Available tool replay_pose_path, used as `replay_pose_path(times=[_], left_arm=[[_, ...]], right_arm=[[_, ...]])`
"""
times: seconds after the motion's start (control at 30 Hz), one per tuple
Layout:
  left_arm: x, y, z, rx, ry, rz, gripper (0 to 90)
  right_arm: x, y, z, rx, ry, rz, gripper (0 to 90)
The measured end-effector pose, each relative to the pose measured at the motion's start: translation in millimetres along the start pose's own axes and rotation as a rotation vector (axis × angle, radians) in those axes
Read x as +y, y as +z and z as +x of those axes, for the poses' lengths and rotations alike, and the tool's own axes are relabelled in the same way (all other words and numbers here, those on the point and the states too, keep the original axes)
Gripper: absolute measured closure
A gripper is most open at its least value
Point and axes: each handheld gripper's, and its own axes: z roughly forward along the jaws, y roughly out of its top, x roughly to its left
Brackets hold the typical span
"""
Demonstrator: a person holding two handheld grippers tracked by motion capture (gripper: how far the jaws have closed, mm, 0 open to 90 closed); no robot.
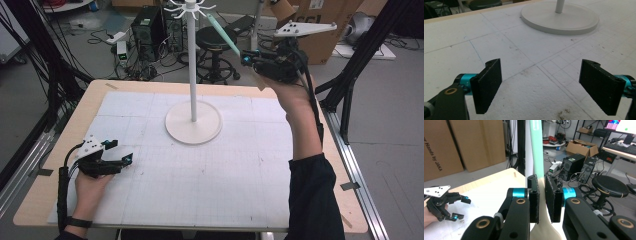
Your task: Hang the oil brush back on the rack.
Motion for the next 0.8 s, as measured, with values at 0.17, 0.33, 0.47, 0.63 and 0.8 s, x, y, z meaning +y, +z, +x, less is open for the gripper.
replay_pose_path(times=[0.17,0.33,0.47,0.63,0.8], left_arm=[[0.0,0.0,-0.1,0.001,0.002,0.0,19.1],[0.0,0.0,-0.1,0.0,0.001,-0.002,19.1],[-0.1,-0.3,0.1,-0.002,0.0,0.0,19.1],[-0.1,-0.2,-0.1,-0.002,0.002,-0.001,19.0],[-0.1,-0.3,0.0,-0.002,0.002,-0.001,19.0]], right_arm=[[0.3,5.4,1.1,0.001,-0.004,0.006,82.4],[-1.2,14.5,1.0,0.003,0.002,0.021,82.3],[-3.9,21.9,1.9,0.008,-0.006,0.04,80.3],[-10.7,22.4,4.9,0.029,-0.028,0.049,59.8],[-39.4,14.4,6.0,0.035,-0.052,0.063,43.8]])
